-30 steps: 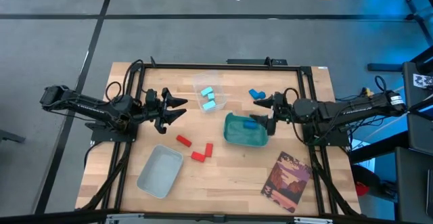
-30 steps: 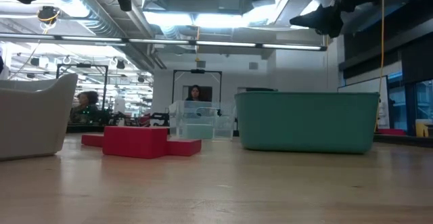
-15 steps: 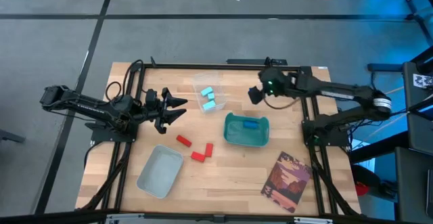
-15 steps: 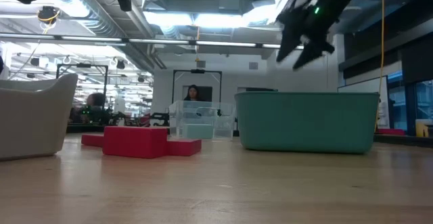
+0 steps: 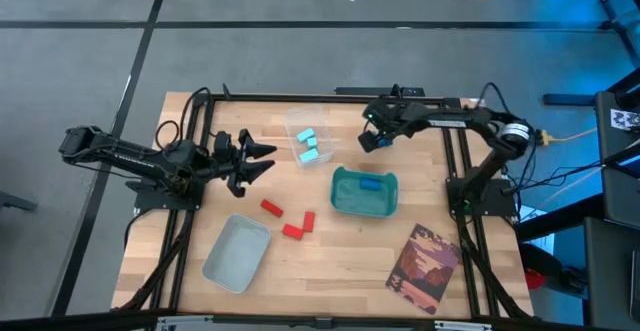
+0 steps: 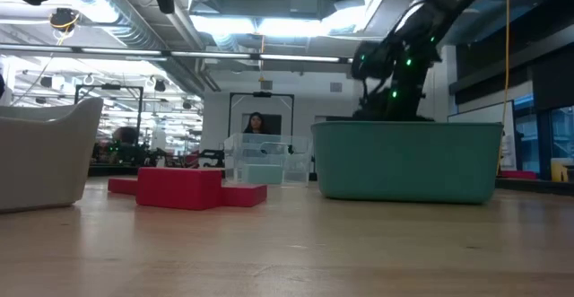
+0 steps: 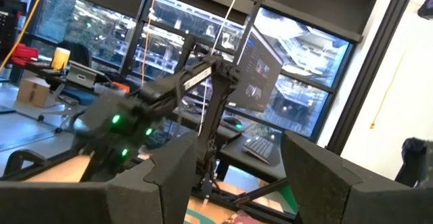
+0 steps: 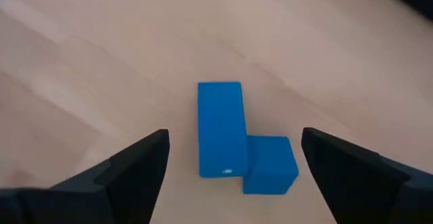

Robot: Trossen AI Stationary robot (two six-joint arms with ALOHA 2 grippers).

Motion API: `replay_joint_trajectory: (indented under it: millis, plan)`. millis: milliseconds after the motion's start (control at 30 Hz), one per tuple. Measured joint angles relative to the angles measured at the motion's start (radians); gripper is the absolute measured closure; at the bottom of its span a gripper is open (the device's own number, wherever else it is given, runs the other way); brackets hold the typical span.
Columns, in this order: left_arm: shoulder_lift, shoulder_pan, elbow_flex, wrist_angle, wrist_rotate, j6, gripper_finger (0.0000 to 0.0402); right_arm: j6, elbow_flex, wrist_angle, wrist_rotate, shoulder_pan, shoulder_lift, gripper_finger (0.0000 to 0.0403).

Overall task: Sort & place blocks by color
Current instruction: Put the blue block into the green bin

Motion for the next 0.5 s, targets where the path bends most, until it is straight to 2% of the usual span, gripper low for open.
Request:
replay_joint_trajectory:
  millis: [500]
  plan:
    - [0.000, 0.000, 0.000, 0.035, -0.002, 0.001, 0.0195, 0.002, 0.004, 0.058, -0.050, -0.009, 0.145, 0.0064]
